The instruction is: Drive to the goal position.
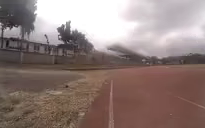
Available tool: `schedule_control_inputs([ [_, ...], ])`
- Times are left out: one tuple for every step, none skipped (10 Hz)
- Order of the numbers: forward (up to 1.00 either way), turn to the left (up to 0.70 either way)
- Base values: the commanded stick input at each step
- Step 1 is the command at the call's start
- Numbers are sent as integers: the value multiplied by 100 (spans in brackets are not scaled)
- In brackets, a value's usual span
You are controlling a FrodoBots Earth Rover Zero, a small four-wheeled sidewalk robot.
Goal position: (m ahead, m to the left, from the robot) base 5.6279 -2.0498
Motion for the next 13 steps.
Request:
schedule_control_inputs([
  [0,0],
  [0,0],
  [0,0],
  [0,0],
  [18,0],
  [65,0],
  [70,0],
  [70,0],
  [70,0],
  [49,0],
  [5,0],
  [0,0],
  [0,0],
])
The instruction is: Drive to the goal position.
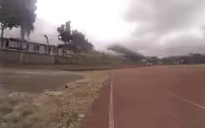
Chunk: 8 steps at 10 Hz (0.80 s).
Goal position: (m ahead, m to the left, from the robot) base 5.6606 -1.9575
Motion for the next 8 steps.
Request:
schedule_control_inputs([
  [0,0],
  [0,0],
  [0,0],
  [0,0],
  [0,0],
  [0,0],
  [0,0],
  [0,-2],
])
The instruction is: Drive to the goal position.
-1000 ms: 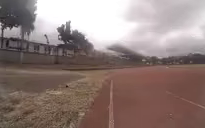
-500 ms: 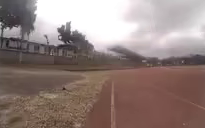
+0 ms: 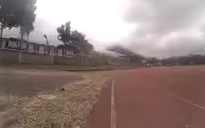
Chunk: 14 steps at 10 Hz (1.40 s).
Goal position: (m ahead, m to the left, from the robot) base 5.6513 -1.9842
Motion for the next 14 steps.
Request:
schedule_control_inputs([
  [0,-23],
  [0,-45],
  [70,-27],
  [70,-27],
  [70,-27],
  [70,-27],
  [70,-27],
  [70,-27],
  [70,-27],
  [70,0],
  [70,0],
  [70,-3],
  [70,-11],
  [70,-18],
])
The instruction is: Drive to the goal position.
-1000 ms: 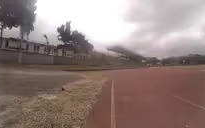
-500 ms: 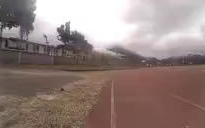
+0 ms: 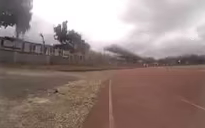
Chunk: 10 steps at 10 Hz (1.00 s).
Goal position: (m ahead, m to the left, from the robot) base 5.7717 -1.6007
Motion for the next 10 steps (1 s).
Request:
schedule_control_inputs([
  [70,-26],
  [70,-27],
  [70,0],
  [70,0],
  [70,0],
  [70,0],
  [70,0],
  [70,0],
  [70,0],
  [70,0],
])
